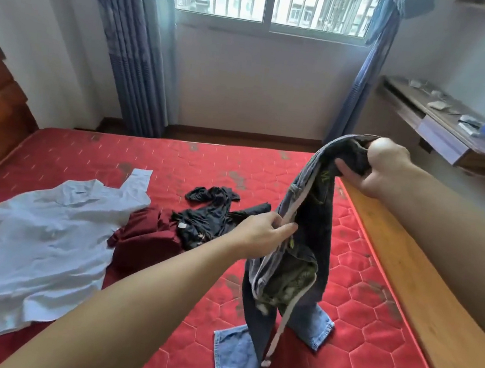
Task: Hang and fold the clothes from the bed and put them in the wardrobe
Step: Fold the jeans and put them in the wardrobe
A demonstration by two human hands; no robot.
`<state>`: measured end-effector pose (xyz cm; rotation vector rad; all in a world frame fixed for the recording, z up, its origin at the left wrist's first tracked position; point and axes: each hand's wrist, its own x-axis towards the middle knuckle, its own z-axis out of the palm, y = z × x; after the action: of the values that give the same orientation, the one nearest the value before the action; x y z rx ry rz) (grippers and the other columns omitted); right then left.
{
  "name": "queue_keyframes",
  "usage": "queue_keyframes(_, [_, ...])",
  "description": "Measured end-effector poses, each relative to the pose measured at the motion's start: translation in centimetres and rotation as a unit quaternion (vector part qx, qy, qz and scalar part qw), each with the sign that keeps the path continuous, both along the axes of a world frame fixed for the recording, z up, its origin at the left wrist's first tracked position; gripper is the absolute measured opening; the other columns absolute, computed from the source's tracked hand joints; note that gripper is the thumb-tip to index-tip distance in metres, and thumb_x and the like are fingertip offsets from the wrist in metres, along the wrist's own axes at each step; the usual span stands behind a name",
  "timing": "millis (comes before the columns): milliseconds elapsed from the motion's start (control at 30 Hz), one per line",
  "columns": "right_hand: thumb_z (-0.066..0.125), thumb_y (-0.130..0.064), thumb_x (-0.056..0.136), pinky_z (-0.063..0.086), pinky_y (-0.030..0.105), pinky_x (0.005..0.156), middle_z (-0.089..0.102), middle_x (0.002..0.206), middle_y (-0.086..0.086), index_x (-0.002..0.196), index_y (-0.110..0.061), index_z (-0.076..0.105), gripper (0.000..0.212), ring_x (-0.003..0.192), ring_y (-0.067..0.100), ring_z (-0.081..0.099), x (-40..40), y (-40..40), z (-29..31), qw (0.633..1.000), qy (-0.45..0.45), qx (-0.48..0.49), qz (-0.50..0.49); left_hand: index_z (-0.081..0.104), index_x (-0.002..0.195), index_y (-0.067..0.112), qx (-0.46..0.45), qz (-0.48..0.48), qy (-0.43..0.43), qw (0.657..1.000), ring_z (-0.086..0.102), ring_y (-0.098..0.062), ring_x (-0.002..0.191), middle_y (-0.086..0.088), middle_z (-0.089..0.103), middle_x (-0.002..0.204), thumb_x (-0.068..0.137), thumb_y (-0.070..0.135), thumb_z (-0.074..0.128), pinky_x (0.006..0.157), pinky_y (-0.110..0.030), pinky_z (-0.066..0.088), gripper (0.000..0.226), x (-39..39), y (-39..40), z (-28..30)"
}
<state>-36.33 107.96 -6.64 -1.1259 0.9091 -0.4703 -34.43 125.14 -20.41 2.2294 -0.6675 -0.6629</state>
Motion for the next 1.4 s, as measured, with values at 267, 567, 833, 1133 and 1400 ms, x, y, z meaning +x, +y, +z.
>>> queue_keyframes(267, [0.038, -0.007, 0.091, 0.045, 0.021, 0.032, 0.060, 0.087, 0.010, 0.104, -0.016, 0.067, 0.033, 0.067, 0.022, 0.055, 1.3, -5.2, -0.1, 0.985, 0.078, -0.123, 0.097, 0.056, 0.103, 0.020, -0.013, 0.136, -0.200, 0.970, 0.060, -0.027, 0.067, 0.000, 0.061, 0.071, 0.095, 0.023, 0.049, 0.061, -0.037, 0.050, 0.011, 0.5, -3.3, -0.3])
queue_keyframes(567, [0.043, -0.006, 0.093, 0.047, 0.022, 0.034, 0.061, 0.098, 0.014, 0.101, -0.010, 0.058, 0.017, 0.069, 0.026, 0.058, 2.0, -11.5, -0.1, 0.993, 0.021, 0.037, 0.108, 0.058, 0.103, 0.019, -0.129, 0.073, -0.243, 0.959, 0.055, -0.020, 0.056, 0.001, 0.064, 0.071, 0.093, 0.028, 0.049, 0.057, -0.035, 0.050, 0.016, -2.9, -10.4, -0.6])
queue_keyframes(833, [0.048, -0.011, 0.092, 0.051, 0.018, 0.043, 0.066, 0.122, 0.004, 0.111, -0.012, 0.066, 0.026, 0.110, 0.024, 0.064, 3.6, -12.2, 0.5, 0.981, -0.046, 0.107, 0.155, 0.024, 0.149, 0.014, 0.109, -0.065, 0.038, 0.991, 0.039, -0.030, 0.136, -0.010, 0.047, 0.144, 0.087, 0.040, 0.044, 0.113, -0.038, 0.031, 0.070, -5.2, -14.7, -1.9])
queue_keyframes(1133, [0.050, -0.006, 0.092, 0.055, 0.018, 0.078, 0.062, 0.116, -0.001, 0.094, -0.009, 0.057, 0.008, 0.098, 0.014, 0.064, 4.4, -12.7, -0.6, 0.973, -0.056, 0.183, 0.130, 0.041, 0.124, 0.018, -0.080, 0.011, 0.318, 0.945, 0.056, -0.019, 0.082, -0.007, 0.052, 0.088, 0.100, 0.007, 0.042, 0.057, -0.023, 0.043, 0.027, -7.3, -19.7, -0.7])
queue_keyframes(1400, [0.051, -0.007, 0.085, 0.052, 0.015, 0.068, 0.062, 0.122, 0.002, 0.115, -0.010, 0.066, 0.034, 0.106, 0.021, 0.063, 5.1, -13.1, -1.3, 0.976, -0.035, 0.178, 0.122, 0.059, 0.122, 0.018, 0.089, 0.104, -0.031, 0.990, 0.058, -0.027, 0.116, -0.007, 0.062, 0.123, 0.087, 0.023, 0.055, 0.095, -0.032, 0.047, 0.036, -4.5, -14.6, -5.5])
